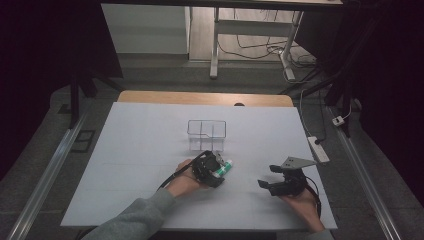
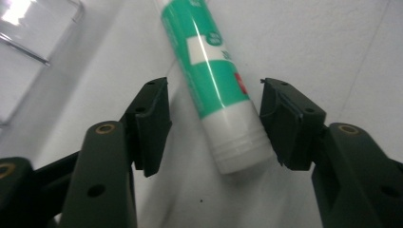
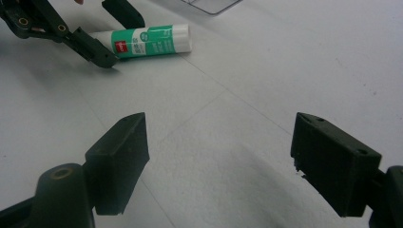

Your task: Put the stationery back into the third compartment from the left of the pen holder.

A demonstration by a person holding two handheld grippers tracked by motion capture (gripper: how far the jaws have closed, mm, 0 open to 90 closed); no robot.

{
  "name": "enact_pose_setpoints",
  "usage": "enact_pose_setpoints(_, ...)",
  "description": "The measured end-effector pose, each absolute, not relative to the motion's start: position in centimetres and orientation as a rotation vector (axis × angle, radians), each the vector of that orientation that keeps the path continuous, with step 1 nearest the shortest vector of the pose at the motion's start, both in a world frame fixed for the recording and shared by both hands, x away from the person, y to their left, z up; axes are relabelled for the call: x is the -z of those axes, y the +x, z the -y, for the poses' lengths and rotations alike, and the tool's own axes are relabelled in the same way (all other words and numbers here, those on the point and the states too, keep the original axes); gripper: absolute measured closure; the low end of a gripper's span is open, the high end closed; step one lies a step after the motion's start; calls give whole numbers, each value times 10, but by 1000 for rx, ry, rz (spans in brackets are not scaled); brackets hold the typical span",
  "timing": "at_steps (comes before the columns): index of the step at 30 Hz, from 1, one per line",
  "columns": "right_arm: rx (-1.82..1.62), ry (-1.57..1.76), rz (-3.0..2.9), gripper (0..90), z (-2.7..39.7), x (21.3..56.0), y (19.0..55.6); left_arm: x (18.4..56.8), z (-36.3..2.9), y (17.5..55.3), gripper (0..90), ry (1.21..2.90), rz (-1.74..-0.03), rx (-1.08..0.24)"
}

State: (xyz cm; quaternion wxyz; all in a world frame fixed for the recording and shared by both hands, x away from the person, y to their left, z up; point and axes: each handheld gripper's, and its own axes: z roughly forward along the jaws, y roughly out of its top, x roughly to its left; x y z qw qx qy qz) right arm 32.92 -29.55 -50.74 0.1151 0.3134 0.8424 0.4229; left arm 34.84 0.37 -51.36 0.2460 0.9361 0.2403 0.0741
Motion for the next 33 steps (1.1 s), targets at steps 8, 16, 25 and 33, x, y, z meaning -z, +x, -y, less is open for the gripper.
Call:
enact_pose_setpoints(8, -1241, 911, -2471, 199, 295, 508, 329, 513, -9, 351, 639, 2543, -654, -140)
enact_pose_setpoints(16, -1259, 895, -2456, 204, 295, 506, 328, 503, -24, 354, 641, 2515, -650, -142)
enact_pose_setpoints(25, -1293, 863, -2440, 208, 293, 501, 324, 475, -56, 354, 641, 2387, -657, -100)
enact_pose_setpoints(33, -1298, 826, -2416, 210, 287, 498, 318, 465, -67, 355, 641, 2324, -656, -66)
